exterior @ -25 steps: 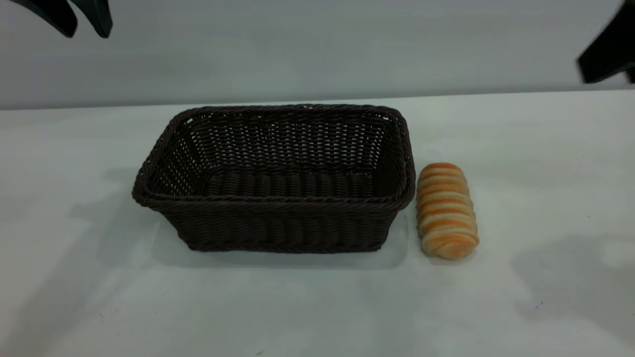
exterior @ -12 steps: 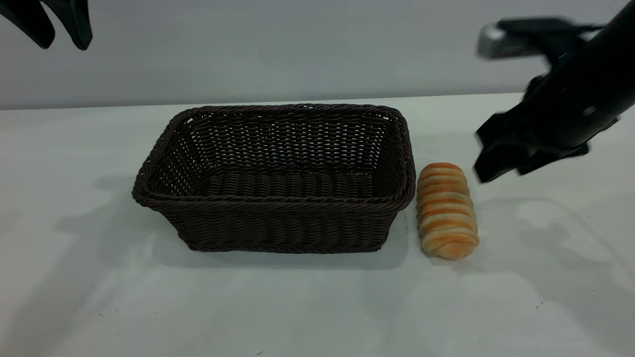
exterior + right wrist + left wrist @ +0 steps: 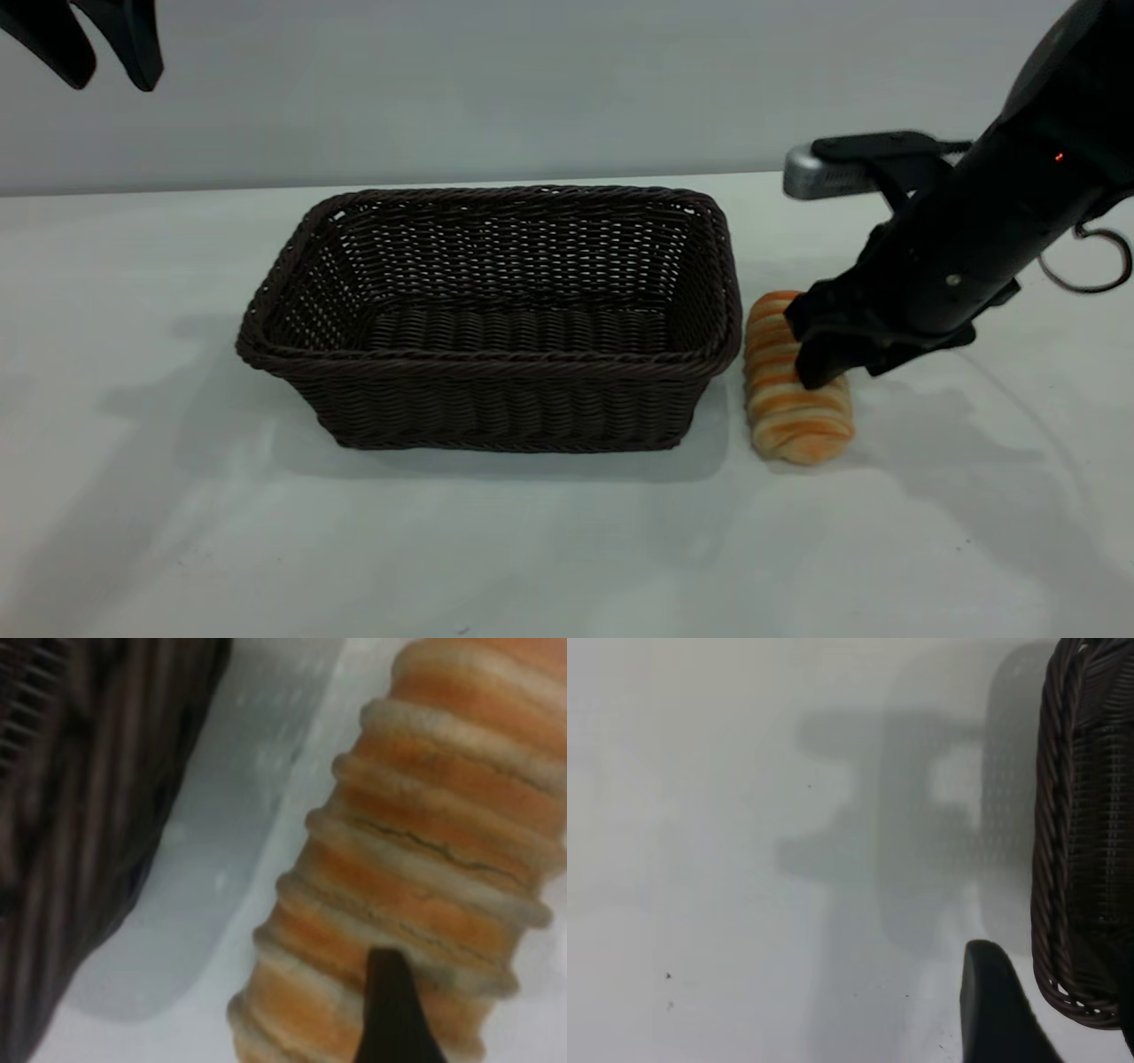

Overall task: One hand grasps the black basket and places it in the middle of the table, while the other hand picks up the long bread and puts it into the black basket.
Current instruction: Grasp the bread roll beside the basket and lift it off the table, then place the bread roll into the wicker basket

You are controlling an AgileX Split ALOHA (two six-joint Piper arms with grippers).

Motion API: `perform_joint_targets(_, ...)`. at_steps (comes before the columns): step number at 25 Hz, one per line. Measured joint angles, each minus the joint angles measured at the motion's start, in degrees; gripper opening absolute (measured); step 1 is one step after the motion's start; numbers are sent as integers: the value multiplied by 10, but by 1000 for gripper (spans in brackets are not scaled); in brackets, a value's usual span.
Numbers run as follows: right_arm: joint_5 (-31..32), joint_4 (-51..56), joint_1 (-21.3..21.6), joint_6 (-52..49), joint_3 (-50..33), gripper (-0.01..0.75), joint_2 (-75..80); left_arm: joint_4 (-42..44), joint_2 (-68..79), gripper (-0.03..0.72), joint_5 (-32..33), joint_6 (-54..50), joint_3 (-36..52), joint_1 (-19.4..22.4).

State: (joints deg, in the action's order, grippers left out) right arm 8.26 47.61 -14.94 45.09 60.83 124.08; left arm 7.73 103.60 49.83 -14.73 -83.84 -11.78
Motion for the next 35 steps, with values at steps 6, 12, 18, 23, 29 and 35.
perform_joint_targets(6,-1,13,0,1,5,326,21,-9,0,411,0,1,0,0)
perform_joint_targets(12,12,8,0,20,5,38,8,-9,0,411,1,1,0,0)
perform_joint_targets(18,21,-28,28,24,4,31,-72,-9,0,411,1,1,0,0)
perform_joint_targets(23,17,-29,56,24,4,31,-158,-9,0,411,1,1,0,0)
perform_joint_targets(29,25,15,2,30,4,31,-184,-9,0,411,1,1,0,0)
perform_joint_targets(35,30,24,-107,37,4,31,-184,-9,0,411,2,5,0,0)
